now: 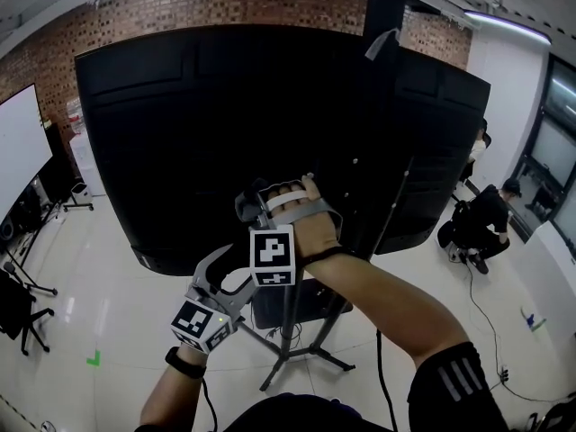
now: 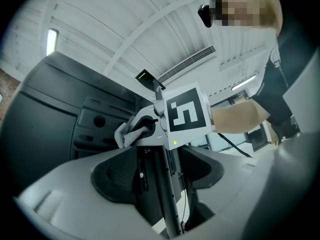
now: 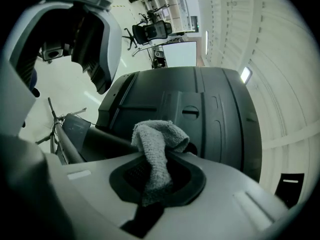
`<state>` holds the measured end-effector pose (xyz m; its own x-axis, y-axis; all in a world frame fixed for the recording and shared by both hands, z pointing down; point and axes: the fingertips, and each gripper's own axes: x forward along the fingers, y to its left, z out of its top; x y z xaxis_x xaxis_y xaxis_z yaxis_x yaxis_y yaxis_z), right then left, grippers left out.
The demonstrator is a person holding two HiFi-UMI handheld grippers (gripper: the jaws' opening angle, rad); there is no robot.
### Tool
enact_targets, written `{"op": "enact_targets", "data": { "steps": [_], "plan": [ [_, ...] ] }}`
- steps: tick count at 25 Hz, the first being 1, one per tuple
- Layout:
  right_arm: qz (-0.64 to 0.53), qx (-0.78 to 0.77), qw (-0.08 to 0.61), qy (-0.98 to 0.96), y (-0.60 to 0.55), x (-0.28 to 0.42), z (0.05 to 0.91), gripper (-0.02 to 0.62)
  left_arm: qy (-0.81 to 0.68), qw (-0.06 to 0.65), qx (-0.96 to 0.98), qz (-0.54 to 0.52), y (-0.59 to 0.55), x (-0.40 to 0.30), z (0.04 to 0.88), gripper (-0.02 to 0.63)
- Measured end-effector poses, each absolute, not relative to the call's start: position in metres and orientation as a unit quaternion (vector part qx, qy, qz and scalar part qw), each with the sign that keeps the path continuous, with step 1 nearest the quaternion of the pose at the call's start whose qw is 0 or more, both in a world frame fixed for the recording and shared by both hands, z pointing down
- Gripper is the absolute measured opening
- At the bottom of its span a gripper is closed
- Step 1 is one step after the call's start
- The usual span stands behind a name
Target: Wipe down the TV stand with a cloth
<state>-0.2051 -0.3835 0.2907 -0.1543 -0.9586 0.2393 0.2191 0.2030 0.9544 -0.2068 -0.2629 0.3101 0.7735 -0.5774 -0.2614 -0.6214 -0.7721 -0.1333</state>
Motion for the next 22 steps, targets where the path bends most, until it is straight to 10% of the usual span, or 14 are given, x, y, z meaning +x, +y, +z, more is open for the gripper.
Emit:
{"op": "enact_targets", "data": {
  "steps": [22],
  "plan": [
    [-0.527,0.382,0.329,-0.684,-0.304,-0.150,0.191,0.035,0.320,0.122,-0.932,0.118,-0.240,-0.174,0.268,0.302]
  ]
}}
